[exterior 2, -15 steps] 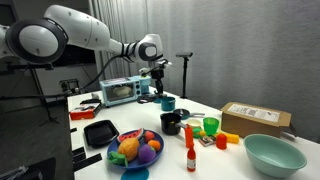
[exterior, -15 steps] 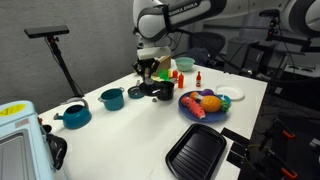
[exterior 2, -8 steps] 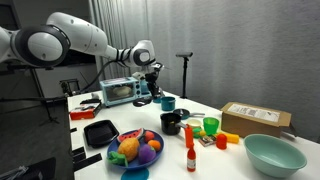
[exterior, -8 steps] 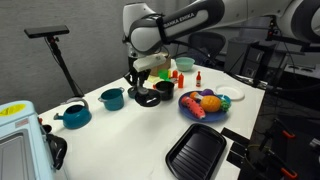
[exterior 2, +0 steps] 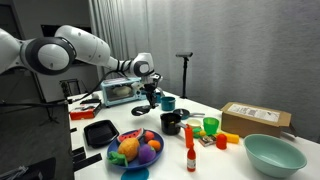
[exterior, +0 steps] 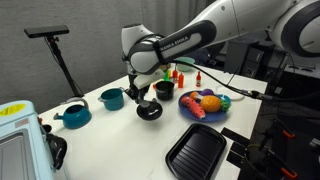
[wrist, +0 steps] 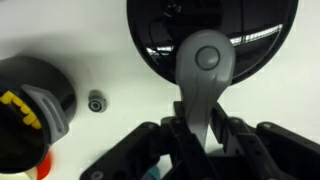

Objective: Remove the black lid from the black pot

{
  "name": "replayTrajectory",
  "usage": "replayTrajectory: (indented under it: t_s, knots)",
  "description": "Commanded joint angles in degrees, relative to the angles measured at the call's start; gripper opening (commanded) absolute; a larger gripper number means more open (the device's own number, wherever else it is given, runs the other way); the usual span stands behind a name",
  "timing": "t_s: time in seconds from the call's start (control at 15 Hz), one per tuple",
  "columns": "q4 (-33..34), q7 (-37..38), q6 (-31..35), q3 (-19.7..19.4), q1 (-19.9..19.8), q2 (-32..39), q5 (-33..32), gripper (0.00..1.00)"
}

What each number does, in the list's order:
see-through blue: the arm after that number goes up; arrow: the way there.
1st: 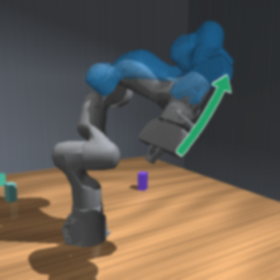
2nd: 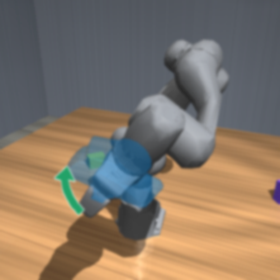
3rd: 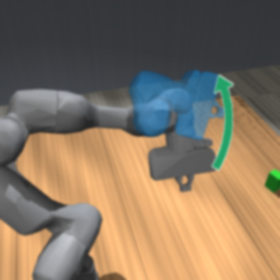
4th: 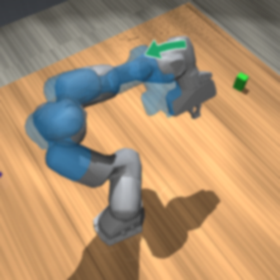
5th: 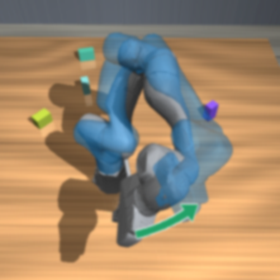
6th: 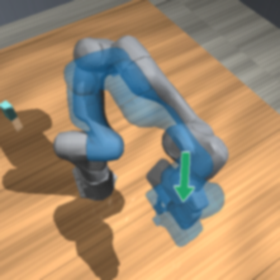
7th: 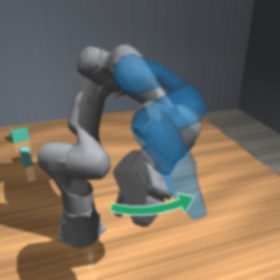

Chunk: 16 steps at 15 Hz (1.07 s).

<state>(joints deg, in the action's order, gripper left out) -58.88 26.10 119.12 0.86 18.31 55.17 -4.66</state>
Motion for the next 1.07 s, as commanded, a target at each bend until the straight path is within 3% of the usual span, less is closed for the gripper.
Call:
replayTrajectory:
  t_s: [0.0,0.07,0.2,0.53,1.0]
  knots:
    - [2.35,0.56,-0.62,-1.69,1.20,2.41,-0.93,0.21]
    - [2.49,0.56,-1.09,-1.79,1.19,2.63,-0.82,0.55]
    - [2.70,0.48,-1.46,-2.03,1.18,2.93,-0.68,0.62]
    - [3.44,0.92,-2.46,-2.56,0.76,2.68,-0.34,0.99]
    - [8.26,4.50,-10.36,-6.18,-1.48,2.04,-0.62,1.00]
